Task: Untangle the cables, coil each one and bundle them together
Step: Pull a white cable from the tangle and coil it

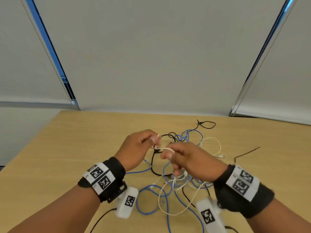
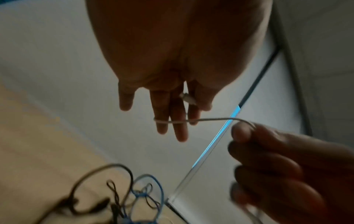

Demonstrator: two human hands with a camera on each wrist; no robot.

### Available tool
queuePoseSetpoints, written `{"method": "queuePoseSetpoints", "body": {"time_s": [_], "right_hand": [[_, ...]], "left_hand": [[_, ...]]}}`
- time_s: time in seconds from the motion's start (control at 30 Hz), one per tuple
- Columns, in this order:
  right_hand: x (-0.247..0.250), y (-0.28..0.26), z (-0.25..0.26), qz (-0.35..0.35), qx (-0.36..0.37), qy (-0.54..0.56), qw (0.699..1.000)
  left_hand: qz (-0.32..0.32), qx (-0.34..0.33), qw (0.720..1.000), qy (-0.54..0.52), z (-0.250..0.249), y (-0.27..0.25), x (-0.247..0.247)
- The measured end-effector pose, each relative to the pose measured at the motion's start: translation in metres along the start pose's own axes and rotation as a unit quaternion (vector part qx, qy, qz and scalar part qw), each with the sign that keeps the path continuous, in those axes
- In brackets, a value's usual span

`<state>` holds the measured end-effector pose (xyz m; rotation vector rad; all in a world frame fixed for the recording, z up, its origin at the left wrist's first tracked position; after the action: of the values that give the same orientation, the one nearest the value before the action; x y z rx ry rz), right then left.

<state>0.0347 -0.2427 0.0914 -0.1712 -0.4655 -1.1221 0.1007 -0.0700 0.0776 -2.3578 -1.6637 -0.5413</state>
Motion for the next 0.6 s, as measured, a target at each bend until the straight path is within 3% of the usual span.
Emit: {"method": "queuePoseSetpoints", "body": {"time_s": [0.13, 0.3, 0.43, 0.6], "right_hand": [[0.031, 0.009, 0.007, -0.096, 0.018, 0.022, 0.995], [0.025, 0.011, -0.004, -0.129, 0.029, 0.093, 0.987], [0.037, 0.012, -0.007, -0.162, 0.044, 0.048, 0.985], [0.020, 0.009, -0.020, -0.052, 0.011, 0.024, 0.998]], "left_hand": [[0.106, 0.027, 0.987, -0.120, -0.003, -0.016, -0.024], [0.134, 0.026, 0.965, -0.224, -0.016, -0.021, -0.031], [0.178, 0.046, 0.931, -0.314, -0.019, -0.023, -0.024], [0.177, 0.023, 0.859, -0.480, -0.035, -0.019, -0.010]]}}
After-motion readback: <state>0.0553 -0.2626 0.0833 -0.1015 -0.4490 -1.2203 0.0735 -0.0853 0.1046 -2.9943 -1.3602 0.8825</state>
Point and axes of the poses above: each hand's wrist, its own y-axis towards the middle knuckle, its own x-axis out of the back of the hand, z = x × y, the point moved 4 cm from there along y, towards the middle knuckle, and after that the axes turned 10 degrees about x, right-handed, at the moved point
